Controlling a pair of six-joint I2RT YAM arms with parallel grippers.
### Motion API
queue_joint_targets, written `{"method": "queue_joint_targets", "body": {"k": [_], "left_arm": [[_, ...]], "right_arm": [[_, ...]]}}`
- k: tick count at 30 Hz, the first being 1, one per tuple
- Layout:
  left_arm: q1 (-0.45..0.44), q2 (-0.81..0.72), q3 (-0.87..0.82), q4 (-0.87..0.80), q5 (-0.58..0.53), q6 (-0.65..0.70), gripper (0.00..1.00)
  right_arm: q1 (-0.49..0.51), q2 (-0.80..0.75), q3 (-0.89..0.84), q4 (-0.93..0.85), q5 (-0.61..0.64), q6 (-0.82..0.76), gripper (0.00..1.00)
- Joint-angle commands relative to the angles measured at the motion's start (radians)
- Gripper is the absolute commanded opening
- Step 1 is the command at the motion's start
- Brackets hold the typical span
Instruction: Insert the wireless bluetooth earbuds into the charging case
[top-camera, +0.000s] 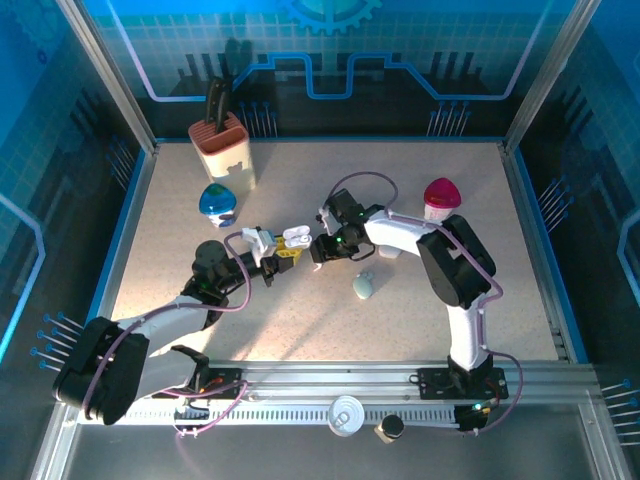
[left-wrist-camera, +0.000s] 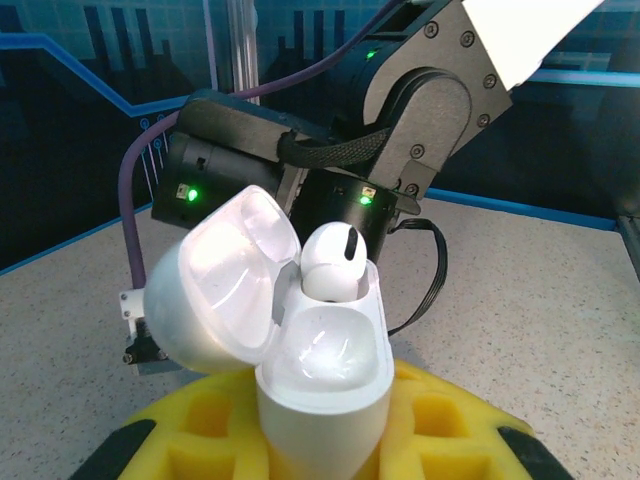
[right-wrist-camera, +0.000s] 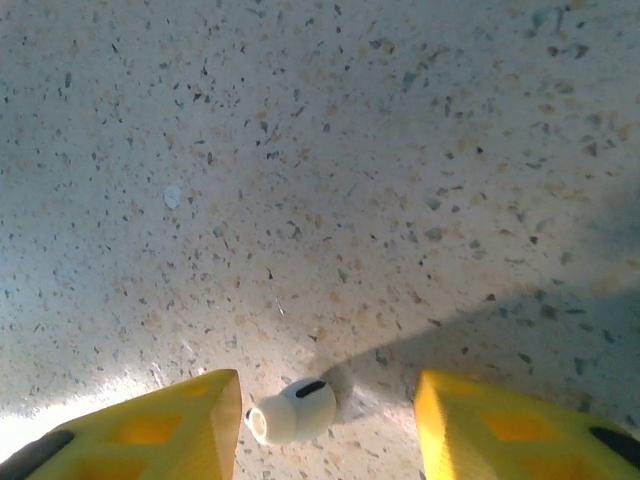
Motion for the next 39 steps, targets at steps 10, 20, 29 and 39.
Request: {"method": "queue_joint_targets", "body": {"k": [10,20,29,39], "left_arm": [[0.016,-0.046,-0.050,0.105,0.016,0.000,0.10],[0.018,-0.150,-0.064,0.112,0.043,-0.031,0.10],[0.018,-0.142,-0.057,0.108,0.067,-0.027,0.10],[0.018,-0.143,-0.061,0.103,0.068,-0.019,0.11]], "right_arm": [[0.126,0.128,0.185,-0.260,0.403,-0.144,0.59],[0.149,0.103,0.147,-0.302,0.458,-0.163,0.62],[0.138,-0.008,0.073,-0.317,0.461,-0.142,0.60],[0.138,0.005,0.158,-0.334,0.407,-0.128,0.55]]}}
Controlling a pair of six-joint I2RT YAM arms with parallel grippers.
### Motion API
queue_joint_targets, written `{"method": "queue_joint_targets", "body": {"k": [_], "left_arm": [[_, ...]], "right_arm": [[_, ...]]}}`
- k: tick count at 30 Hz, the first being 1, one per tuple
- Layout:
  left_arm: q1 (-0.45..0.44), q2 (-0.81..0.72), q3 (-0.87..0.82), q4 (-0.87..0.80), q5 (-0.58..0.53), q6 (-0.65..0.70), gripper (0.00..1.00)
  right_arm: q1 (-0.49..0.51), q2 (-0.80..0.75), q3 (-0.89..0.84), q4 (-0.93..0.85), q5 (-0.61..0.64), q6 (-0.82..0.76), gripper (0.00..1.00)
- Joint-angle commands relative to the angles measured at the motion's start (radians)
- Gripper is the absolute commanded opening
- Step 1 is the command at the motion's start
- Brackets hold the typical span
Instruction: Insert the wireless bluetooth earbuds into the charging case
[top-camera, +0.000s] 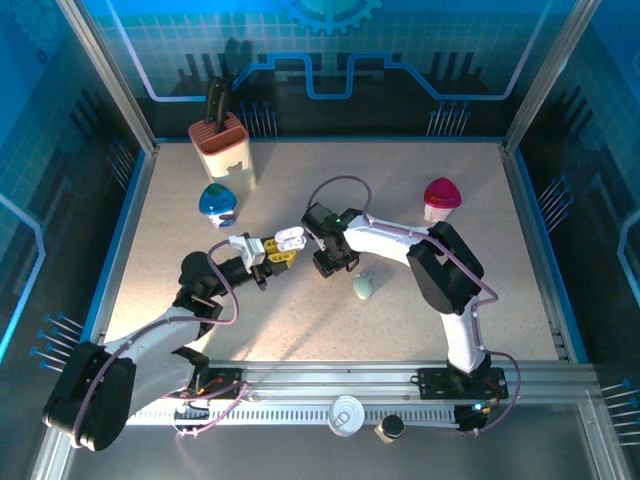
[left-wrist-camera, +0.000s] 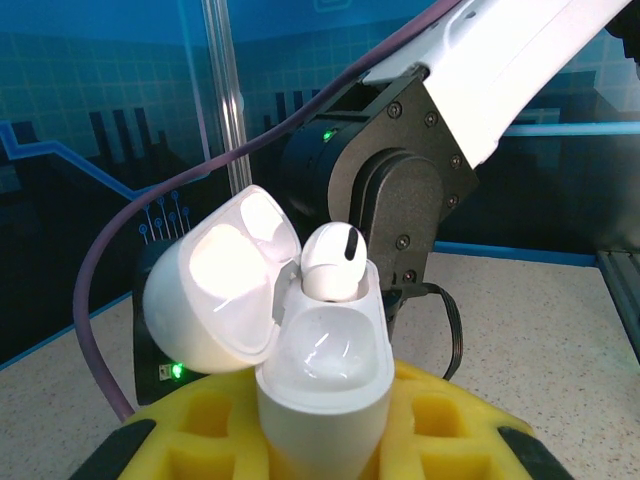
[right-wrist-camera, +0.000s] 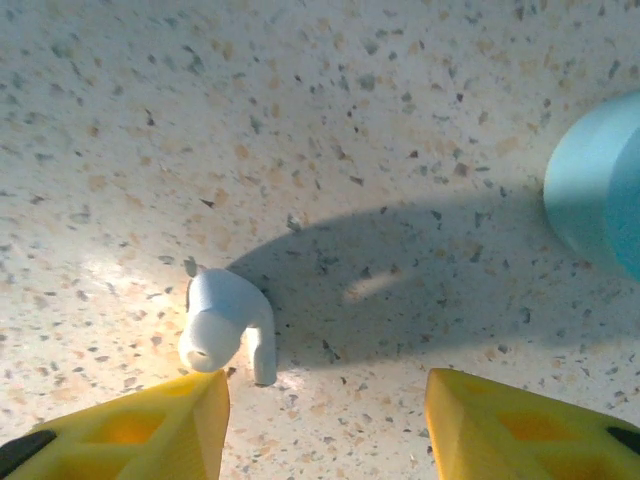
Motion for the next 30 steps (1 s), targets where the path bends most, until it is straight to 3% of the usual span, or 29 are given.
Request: {"method": "queue_joint_targets", "body": {"k": [1,10,19,30], "left_arm": [[0.010,-0.003,-0.012,0.020,0.032,0.010,0.11],[0.010,-0.018,-0.012,-0.009,0.027,0.028,0.11],[0.010,-0.013,-0.008,-0.015,0.035,0.028,0.11],[0.010,-0.003,-0.003,-0.021,0.038,0.033,0.11]], "right_arm": [[-0.007,0.007,0.068,-0.035,-0.033,0.006,0.56],[-0.001,0.102,0.193,-0.137,-0.052,-0.071,0.55],[-0.001,0.207,0.310,-0.234,-0.093,-0.091,0.40],[-0.003,0.240,0.333,-0.234,-0.099,-0.083,0.24]]}}
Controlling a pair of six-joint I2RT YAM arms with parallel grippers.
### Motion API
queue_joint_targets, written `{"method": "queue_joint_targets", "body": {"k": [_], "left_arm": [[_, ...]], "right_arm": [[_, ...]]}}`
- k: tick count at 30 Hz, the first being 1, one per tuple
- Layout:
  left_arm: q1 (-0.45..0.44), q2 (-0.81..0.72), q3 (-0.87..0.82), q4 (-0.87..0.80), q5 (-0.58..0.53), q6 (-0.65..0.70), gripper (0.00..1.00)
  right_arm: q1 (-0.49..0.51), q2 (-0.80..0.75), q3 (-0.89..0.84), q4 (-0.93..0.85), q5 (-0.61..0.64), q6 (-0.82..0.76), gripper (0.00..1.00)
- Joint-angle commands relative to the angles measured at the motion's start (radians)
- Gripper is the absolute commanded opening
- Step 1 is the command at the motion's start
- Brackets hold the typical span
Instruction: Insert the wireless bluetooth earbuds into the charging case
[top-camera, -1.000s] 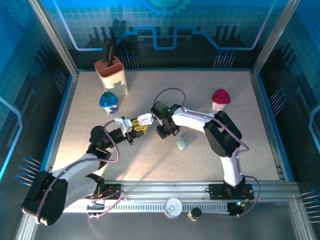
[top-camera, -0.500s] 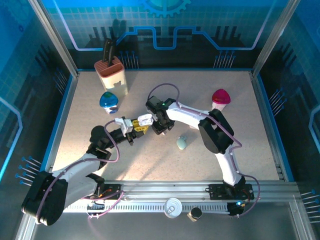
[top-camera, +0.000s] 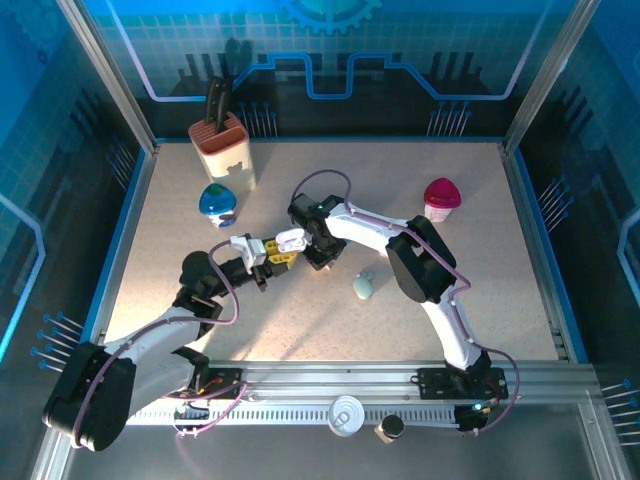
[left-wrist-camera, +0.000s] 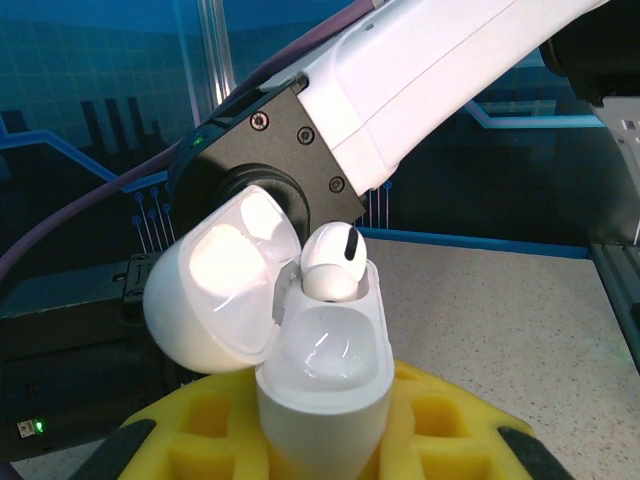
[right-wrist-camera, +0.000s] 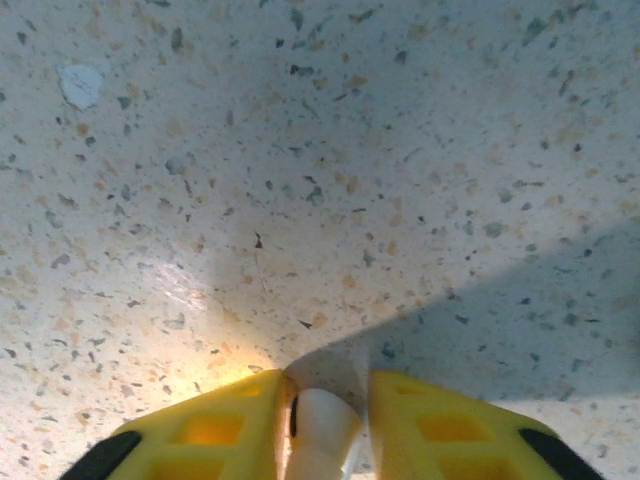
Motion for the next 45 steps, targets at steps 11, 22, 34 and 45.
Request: {"method": "queue_joint_targets", "body": {"k": [11,22,34,45], "left_arm": [[0.010,0.006,-0.001,0.006,0.022,0.029,0.11],[0.011,0.067,0.019,0.056,-0.001,-0.003,0.11],[0.010,0.167,0.060,0.106,-0.008,-0.044,0.11],[0.010,0.172,0.070,0.107,0.014,-0.065,0.11]], "right_arm": [[-0.048,-0.170,-0.138,0.160,-0.027,0.047,0.16],[-0.168,-0.763,-0.678,0.845,-0.120,0.074,0.12],[-0.150,-1.080,-0.861,1.167,-0.440,0.082,0.11],[-0.002,-0.920,-0.780,1.235,-0.503,0.031,0.11]]}}
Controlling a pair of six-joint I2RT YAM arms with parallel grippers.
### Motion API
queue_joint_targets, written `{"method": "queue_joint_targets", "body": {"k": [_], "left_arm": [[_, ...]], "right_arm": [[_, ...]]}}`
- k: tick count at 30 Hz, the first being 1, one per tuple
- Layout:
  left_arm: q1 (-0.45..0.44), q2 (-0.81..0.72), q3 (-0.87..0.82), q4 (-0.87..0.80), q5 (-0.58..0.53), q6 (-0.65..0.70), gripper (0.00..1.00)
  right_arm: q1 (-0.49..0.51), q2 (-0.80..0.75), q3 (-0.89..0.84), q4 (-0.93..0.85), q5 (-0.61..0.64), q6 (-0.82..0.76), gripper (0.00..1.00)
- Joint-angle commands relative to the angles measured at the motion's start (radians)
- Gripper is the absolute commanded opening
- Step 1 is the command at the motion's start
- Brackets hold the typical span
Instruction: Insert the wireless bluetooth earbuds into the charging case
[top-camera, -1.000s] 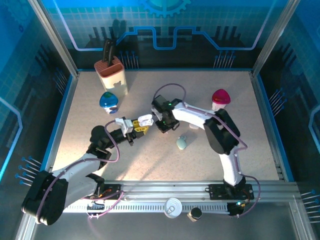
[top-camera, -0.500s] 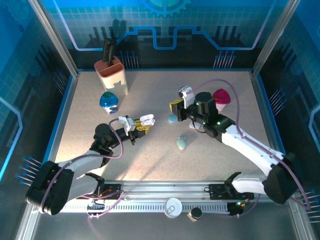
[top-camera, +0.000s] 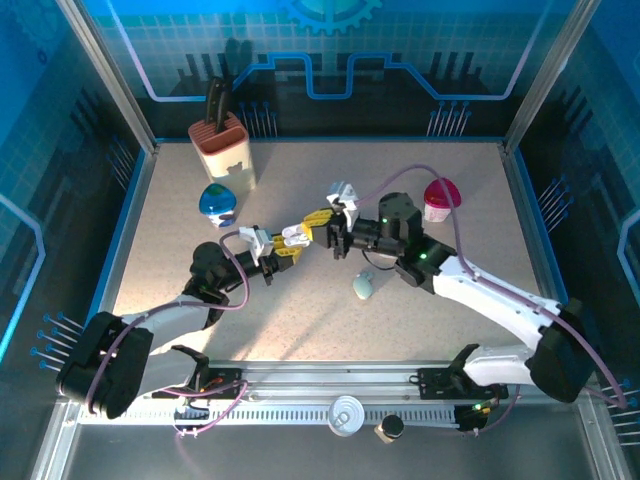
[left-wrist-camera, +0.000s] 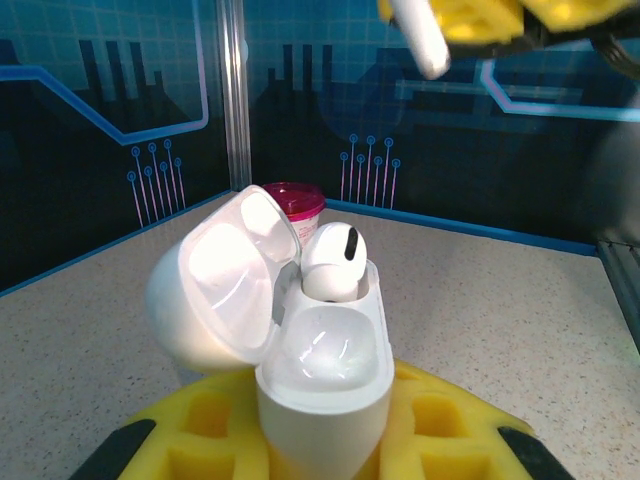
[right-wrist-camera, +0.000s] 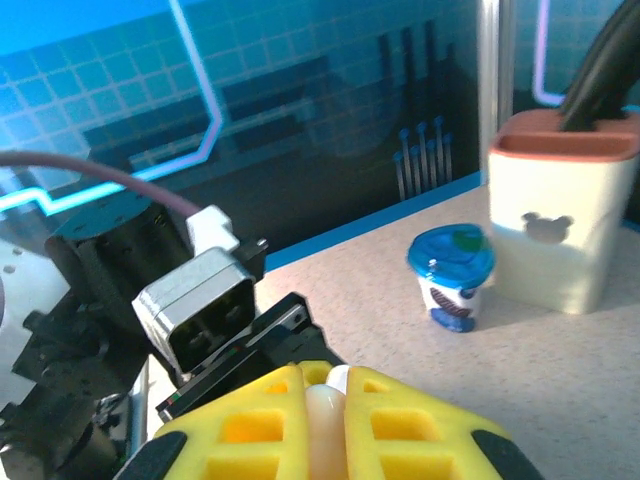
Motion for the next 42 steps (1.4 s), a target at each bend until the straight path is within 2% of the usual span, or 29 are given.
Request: {"method": "queue_joint_targets", "body": {"k": [1,13,25,39,42], "left_arm": [[0.010,-0.005,0.027,0.044,0.024,-0.019,0.11],[0.010,-0.021,0.025,0.024,0.024,-0.019,0.11],[0.010,-0.030,0.022,0.025,0.012,-0.029,0.11],[0.010,-0.030,0.049,0.036,-0.080,-0.170,0.10],[0.010,-0.030,0.050,0.037,-0.077,-0.169,0.10]], "right_arm": [[0.026,0.051,0.047,0.050,-0.032,-0.026,0.11],[0.066,0.158,0.091,0.018,0.011,-0.079,0.10],[0.081,0.192,0.083,0.030,0.054,-0.099,0.11],[0.082,0.184,-0.032,0.157,0.107,-0.014,0.11],[0.082,0.186,-0.033,0.153,0.108,-0.014,0.15]]}}
